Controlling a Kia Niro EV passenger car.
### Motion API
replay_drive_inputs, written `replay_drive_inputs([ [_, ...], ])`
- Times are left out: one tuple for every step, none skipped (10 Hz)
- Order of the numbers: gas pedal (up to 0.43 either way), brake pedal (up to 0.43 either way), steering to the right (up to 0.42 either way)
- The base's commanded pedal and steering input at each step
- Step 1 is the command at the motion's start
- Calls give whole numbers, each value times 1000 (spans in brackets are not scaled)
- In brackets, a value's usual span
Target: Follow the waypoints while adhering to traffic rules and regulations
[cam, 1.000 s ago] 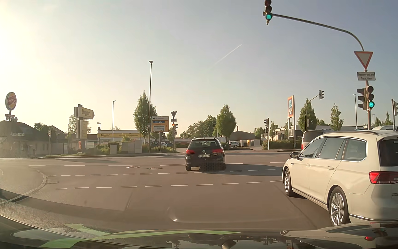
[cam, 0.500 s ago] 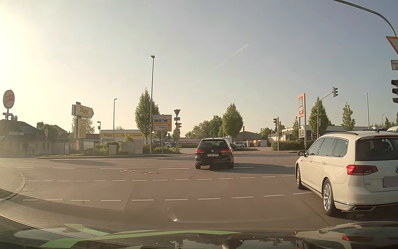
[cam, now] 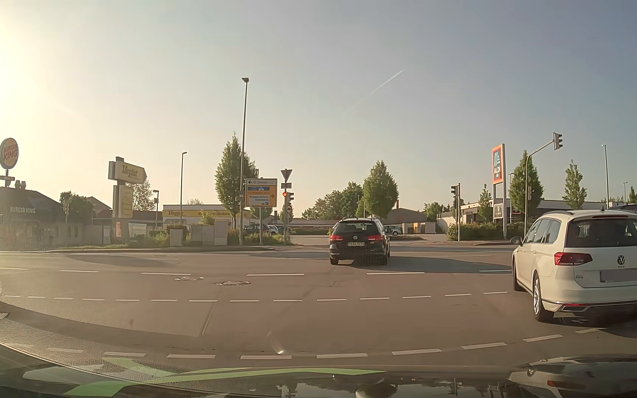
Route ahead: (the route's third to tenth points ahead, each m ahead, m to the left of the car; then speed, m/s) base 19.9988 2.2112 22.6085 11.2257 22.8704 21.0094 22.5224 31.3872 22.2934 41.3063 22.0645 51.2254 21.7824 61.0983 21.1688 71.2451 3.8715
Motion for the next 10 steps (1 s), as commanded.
replay_drive_inputs([
  [0, 0, -27],
  [0, 0, -27],
  [0, 0, -27],
  [28, 0, -27],
  [67, 0, -26],
  [67, 0, -24],
  [67, 0, -22],
  [67, 0, -20],
  [67, 0, -19],
  [67, 0, -19],
])
